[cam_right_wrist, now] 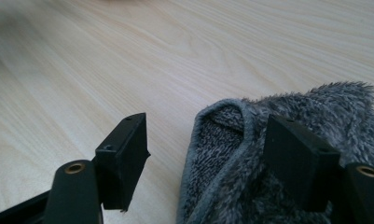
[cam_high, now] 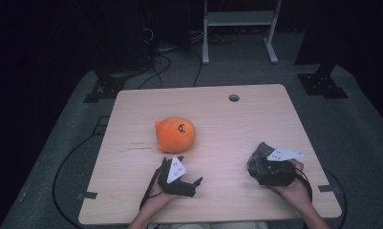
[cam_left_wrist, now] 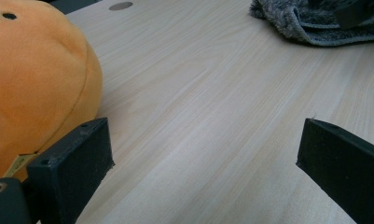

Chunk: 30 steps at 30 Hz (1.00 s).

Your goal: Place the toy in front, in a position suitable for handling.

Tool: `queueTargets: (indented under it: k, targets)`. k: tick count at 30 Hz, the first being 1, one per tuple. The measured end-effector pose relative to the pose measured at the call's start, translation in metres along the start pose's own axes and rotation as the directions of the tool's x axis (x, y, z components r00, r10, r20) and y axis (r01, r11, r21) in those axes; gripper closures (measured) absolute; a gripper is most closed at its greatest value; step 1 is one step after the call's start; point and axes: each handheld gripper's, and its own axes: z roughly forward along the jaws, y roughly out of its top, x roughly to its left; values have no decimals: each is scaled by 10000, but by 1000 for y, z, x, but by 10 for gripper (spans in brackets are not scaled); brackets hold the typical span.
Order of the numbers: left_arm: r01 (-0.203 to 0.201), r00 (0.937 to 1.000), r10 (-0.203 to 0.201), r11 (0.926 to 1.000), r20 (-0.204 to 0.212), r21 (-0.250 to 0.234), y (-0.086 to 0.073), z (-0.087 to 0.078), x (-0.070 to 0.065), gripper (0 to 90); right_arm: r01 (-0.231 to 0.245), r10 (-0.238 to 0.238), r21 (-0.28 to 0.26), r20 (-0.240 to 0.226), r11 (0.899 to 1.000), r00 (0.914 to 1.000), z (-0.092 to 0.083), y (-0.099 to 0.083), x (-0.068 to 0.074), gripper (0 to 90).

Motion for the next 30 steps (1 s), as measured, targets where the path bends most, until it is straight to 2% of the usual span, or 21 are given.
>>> queueTargets:
  k: [3, 5, 9, 10, 11, 12, 13, 15, 18, 19, 20, 21, 22, 24, 26, 28, 29, 30]
  targets:
    - [-60, 10000, 60, 10000, -35, -13, 4, -3, 2, 26, -21, 21, -30, -3, 10000, 10000, 1, 0, -1, 290]
    - [-305, 9993, 298, 9991, -205, -300, 14, -10, 6, 23, -81, 81, -35, -52, 10000, 10000, 0, 0, -3, 297]
    - [-322, 9989, 299, 9973, -351, -664, 23, -19, 15, 23, -166, 163, -150, -157, 9998, 9997, -5, -2, -3, 299]
    - [-337, 9979, 293, 9963, -571, -787, 29, -24, 25, 23, -196, 194, -186, -99, 9996, 9998, -8, -3, -4, 297]
    - [-337, 9979, 293, 9963, -571, -787, 29, -24, 25, 23, -196, 194, -220, -87, 9996, 9998, -10, -3, -5, 297]
    - [-273, 9972, 205, 9950, -713, -956, 36, -29, 36, 22, -220, 218, -286, -56, 9994, 9997, -12, -3, -5, 297]
    - [-273, 9972, 205, 9950, -713, -956, 36, -29, 36, 22, -220, 218, -286, -56, 9994, 9997, -12, -3, -5, 297]
    - [-316, 9955, 210, 9927, -920, -1161, 46, -35, 51, 22, -354, 354, -431, -7, 9984, 9994, -14, -3, -8, 295]
    - [-277, 9907, 108, 9920, -1359, -1235, 53, -37, 66, 22, -423, 423, -411, -17, 9983, 9991, -14, -3, -9, 295]
    - [-277, 9907, 108, 9920, -1359, -1235, 53, -37, 66, 22, -412, 410, -390, -59, 9984, 9991, -13, -3, -10, 297]
    - [-78, 9838, -157, 9914, -1786, -1306, 55, -38, 77, 22, -412, 408, -372, -103, 9985, 9991, -13, -3, -10, 300]
    - [-78, 9838, -157, 9914, -1786, -1306, 55, -38, 77, 22, -412, 408, -372, -103, 9985, 9991, -13, -3, -10, 300]
    - [146, 9803, -423, 9897, -1931, -1426, 55, -36, 84, 22, -352, 345, -402, -186, 9986, 9992, -12, -3, -9, 302]
    - [550, 9760, -794, 9908, -2026, -1233, 54, -31, 99, 22, -335, 326, -388, -236, 9987, 9992, -12, -2, -8, 303]
    - [763, 9735, -982, 9908, -2063, -1118, 52, -27, 106, 22, -228, 218, -377, -256, 9990, 9994, -11, -1, -6, 303]
    - [876, 9743, -1052, 9916, -1992, -953, 51, -22, 111, 23, -151, 141, -364, -295, 9992, 9995, -10, 0, -5, 304]
    - [876, 9743, -1052, 9916, -1992, -953, 51, -22, 111, 23, -154, 143, -360, -293, 9992, 9995, -10, 0, -4, 304]
    - [792, 9716, -932, 9942, -2174, -723, 50, -15, 112, 23, -123, 113, -358, -291, 9993, 9995, -9, 0, -4, 304]
